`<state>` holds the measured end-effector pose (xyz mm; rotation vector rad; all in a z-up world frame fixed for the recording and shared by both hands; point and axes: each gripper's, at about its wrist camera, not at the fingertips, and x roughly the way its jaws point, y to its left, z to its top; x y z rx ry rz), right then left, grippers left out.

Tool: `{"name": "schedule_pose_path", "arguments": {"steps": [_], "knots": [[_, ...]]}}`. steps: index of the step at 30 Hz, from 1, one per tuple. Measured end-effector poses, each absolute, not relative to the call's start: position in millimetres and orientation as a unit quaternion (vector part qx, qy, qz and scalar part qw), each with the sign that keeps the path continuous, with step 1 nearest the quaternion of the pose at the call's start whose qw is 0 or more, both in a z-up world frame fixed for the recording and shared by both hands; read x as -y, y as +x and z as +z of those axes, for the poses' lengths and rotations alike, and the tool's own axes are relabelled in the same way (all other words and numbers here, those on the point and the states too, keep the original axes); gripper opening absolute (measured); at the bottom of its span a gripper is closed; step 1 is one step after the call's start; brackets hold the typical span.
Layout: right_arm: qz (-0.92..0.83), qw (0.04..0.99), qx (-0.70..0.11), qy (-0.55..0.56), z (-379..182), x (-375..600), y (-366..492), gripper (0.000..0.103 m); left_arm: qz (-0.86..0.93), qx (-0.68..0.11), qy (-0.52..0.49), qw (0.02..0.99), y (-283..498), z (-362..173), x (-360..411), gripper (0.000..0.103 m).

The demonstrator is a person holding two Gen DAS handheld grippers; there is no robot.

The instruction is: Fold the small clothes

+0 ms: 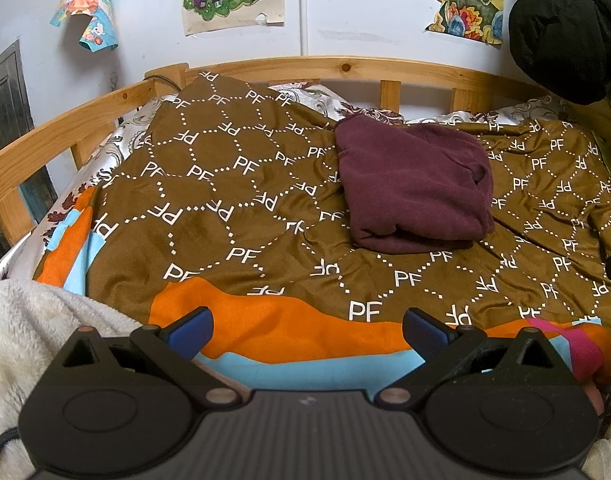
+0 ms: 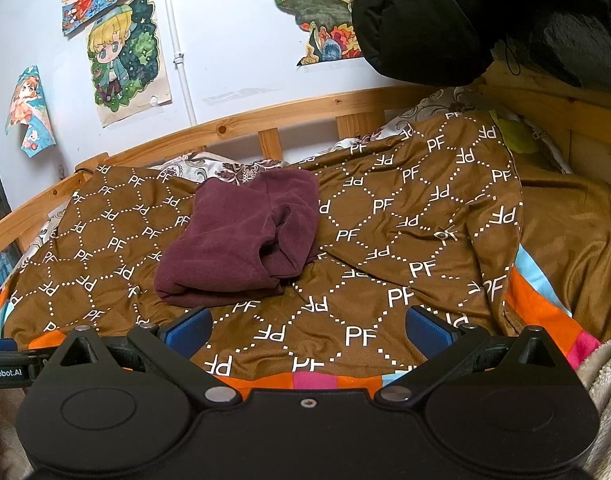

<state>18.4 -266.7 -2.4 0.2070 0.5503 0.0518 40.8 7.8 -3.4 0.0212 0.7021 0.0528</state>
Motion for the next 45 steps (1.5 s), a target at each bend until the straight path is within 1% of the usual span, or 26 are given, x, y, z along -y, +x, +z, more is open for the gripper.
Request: {"name": "schedule_pose_path", "arguments": {"steps": [45], "knots": [[0.023, 0.956, -0.272, 0.105, -2.8, 266.3, 18.1, 0.102, 0.027, -0.341, 0.018, 0.939, 40.1, -0.8, -7.7, 0.102]]}}
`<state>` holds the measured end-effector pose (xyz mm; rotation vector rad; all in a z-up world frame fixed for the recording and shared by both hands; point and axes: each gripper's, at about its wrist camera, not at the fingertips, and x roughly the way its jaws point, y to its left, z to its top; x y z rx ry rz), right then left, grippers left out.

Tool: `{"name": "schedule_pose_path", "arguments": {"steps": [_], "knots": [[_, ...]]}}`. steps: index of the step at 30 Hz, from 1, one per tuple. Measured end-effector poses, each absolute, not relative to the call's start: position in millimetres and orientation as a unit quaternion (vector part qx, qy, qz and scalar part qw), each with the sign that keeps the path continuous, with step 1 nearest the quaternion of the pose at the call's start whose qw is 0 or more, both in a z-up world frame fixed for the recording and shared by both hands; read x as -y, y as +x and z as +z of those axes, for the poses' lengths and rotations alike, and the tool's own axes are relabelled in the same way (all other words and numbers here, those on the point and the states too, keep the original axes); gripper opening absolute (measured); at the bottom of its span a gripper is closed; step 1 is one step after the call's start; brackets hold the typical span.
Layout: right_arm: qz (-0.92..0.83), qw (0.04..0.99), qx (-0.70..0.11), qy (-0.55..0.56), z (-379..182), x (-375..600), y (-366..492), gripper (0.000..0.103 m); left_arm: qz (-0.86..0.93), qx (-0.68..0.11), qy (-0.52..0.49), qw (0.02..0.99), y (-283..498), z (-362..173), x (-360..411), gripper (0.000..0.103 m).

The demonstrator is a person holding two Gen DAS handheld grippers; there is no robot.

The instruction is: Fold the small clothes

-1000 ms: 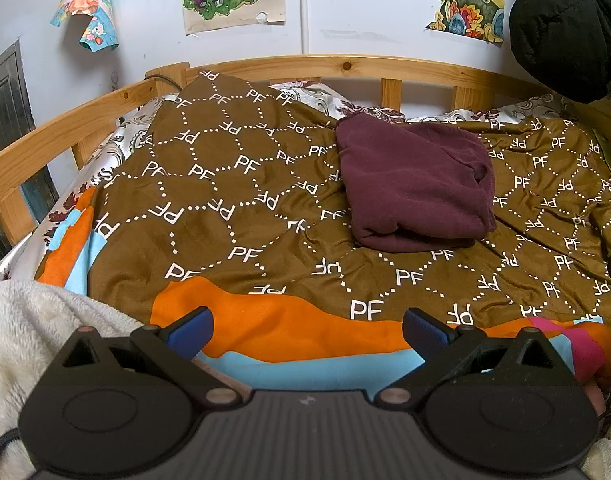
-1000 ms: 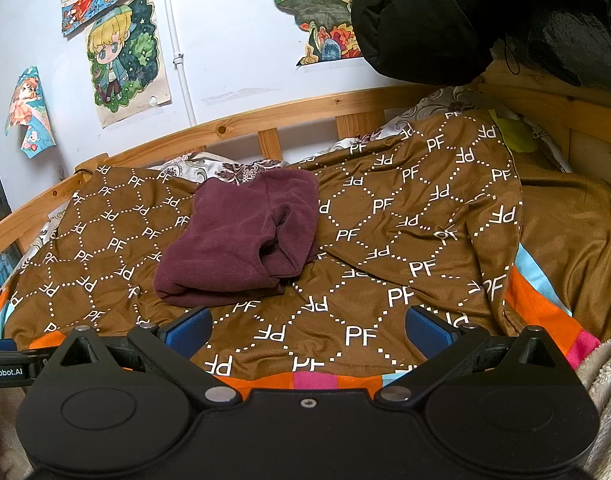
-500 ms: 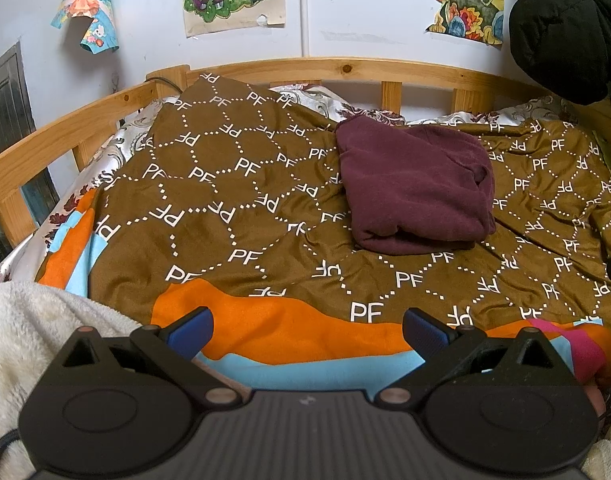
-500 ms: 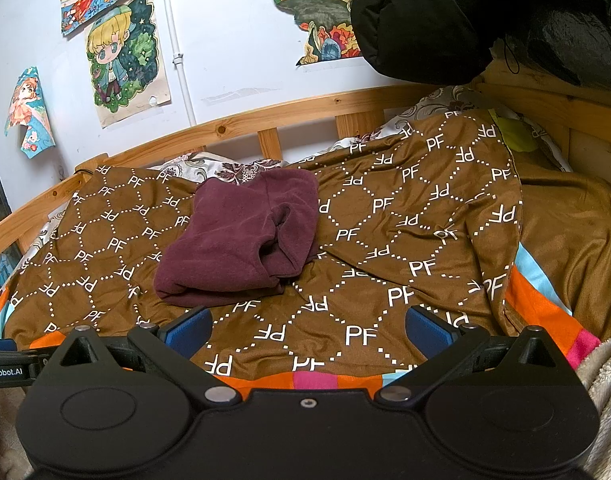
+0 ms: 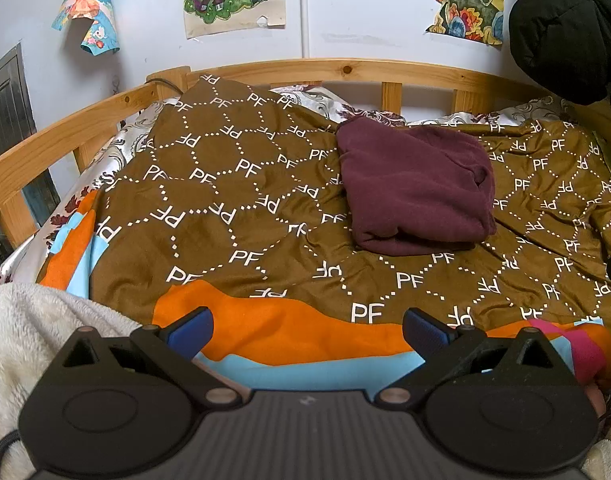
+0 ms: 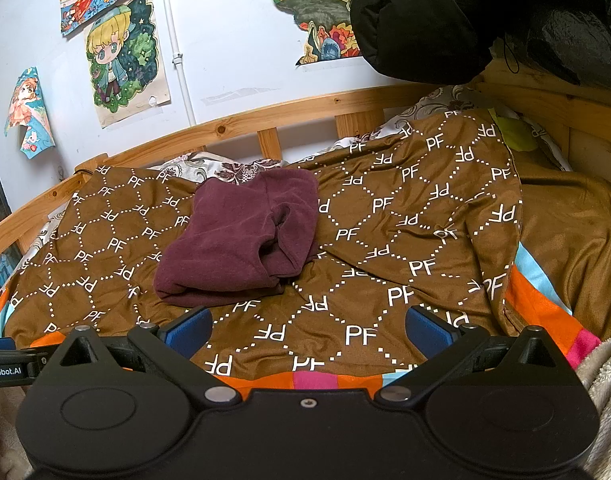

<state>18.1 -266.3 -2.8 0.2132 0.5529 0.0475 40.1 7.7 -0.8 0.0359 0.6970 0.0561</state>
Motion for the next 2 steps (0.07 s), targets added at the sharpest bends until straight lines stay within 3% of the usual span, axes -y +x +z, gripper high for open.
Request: {"name": "schedule_pose_path", "arguments": {"steps": [2], "knots": [[0.023, 0.956, -0.272, 0.105, -3.0, 265.5, 17.5, 0.102, 0.028, -0.341, 0.017, 0.939, 40.1, -0.8, -7.4, 0.102]]}}
